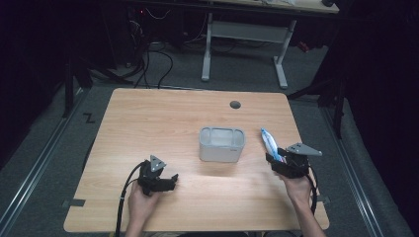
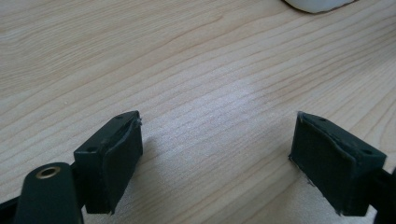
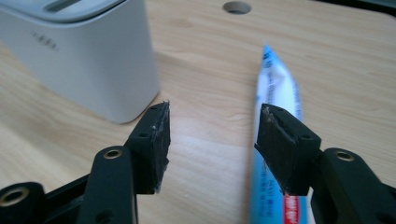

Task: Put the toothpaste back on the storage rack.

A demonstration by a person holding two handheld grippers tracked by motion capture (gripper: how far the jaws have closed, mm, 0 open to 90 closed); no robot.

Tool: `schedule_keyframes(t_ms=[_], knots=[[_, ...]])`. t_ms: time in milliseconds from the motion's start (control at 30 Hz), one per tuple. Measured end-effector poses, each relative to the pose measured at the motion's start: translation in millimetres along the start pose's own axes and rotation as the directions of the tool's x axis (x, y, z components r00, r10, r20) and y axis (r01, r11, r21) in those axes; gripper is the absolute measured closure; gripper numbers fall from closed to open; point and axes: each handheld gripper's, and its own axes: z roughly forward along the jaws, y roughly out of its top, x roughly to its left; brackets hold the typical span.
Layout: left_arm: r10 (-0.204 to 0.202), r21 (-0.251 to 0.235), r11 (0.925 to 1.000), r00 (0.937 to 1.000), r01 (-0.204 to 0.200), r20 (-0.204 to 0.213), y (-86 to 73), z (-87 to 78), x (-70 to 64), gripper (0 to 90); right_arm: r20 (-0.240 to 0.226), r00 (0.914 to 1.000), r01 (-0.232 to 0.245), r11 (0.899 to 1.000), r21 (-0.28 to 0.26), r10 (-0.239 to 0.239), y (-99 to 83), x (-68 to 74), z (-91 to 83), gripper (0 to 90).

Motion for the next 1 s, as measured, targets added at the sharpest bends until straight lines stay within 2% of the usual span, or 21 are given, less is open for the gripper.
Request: schedule_keyframes(t_ms=[133, 333, 500, 900, 933, 1000], knots=[[0.000, 0.000, 1.0000, 1.0000, 0.000, 0.000, 0.0, 0.0, 0.0, 16.9, 0.010, 0.9998, -0.018, 1.000, 0.012, 0.018, 2.3, -7.9, -0.4, 46.5], [0.000, 0.000, 1.0000, 1.0000, 0.000, 0.000, 0.0, 0.0, 0.0, 16.9, 0.045, 0.9980, -0.047, 0.998, 0.042, 0.045, 9.6, -20.1, 4.2, 40.3], [0.003, 0.000, 1.0000, 1.0000, -0.003, 0.003, 0.1, 0.0, -0.1, 16.9, 0.051, 0.9971, -0.060, 0.996, 0.069, 0.056, 16.1, -28.9, 8.9, 39.6], [0.003, 0.001, 1.0000, 1.0000, -0.003, 0.003, 0.1, 0.0, -0.1, 16.9, 0.057, 0.9971, -0.057, 0.993, 0.106, 0.051, 29.7, -40.2, 20.6, 42.7], [0.003, 0.001, 1.0000, 1.0000, -0.003, 0.003, 0.0, 0.0, -0.1, 16.9, 0.060, 0.9976, -0.040, 0.991, 0.130, 0.033, 33.3, -40.5, 24.9, 43.2], [0.004, 0.001, 1.0000, 1.0000, -0.004, 0.003, 0.1, 0.0, -0.1, 16.9, 0.065, 0.9975, -0.035, 0.989, 0.140, 0.026, 35.2, -40.5, 27.2, 43.2]])
